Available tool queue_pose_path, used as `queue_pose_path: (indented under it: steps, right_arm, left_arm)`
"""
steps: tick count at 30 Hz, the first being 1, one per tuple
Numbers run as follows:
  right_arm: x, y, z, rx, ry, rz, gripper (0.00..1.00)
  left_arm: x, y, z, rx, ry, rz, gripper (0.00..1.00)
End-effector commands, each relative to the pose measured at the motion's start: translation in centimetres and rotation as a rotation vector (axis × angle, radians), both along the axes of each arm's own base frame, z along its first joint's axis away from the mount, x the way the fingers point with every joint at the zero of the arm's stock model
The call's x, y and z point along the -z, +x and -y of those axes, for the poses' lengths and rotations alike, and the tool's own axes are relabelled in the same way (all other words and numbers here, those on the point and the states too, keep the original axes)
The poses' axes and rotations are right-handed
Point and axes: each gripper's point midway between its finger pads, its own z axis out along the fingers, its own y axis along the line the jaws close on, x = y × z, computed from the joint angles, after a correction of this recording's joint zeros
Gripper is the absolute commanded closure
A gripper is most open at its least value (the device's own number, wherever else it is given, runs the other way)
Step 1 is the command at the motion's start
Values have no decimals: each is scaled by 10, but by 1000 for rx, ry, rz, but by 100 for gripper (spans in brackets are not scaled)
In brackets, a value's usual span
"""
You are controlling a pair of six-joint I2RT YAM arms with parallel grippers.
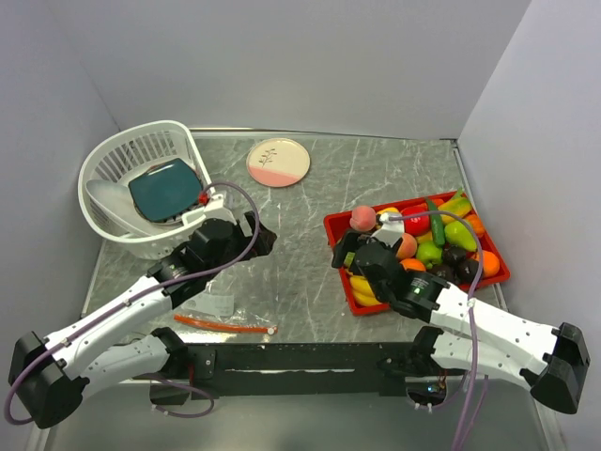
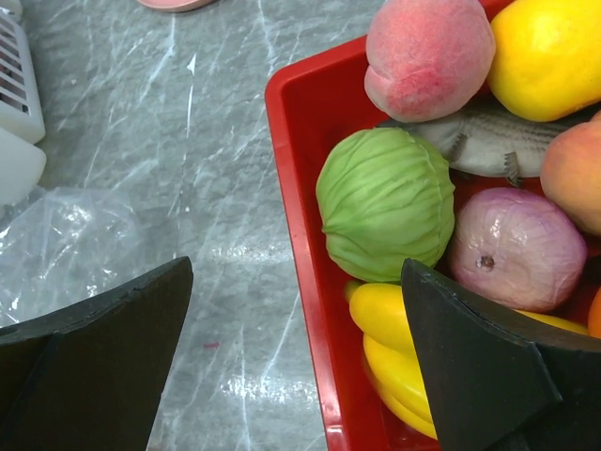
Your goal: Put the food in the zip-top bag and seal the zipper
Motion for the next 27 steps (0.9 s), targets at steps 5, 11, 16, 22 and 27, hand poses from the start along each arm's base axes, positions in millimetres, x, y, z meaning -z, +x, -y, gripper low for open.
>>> queue_pose_path:
  steps: [5, 11, 16, 22, 27]
  right_arm:
    - [-32, 10, -14, -13, 45, 56, 0]
    - [-26, 3, -44, -168, 4, 24, 0]
    - [-20, -15, -88, -277, -22, -17, 0]
    - [-5, -47, -157, -461, -112, -23, 9]
    - [29, -73, -222, -721, -133, -37, 17]
  left_arm:
    - [-30, 7, -1, -33, -27, 28, 3]
    - [-26, 5, -14, -103, -13, -20, 3]
    - [-21, 3, -35, -194, 3, -51, 3]
    - [-7, -7, -63, -299, -16, -91, 3]
    - [-7, -7, -91, -415, 2, -101, 3]
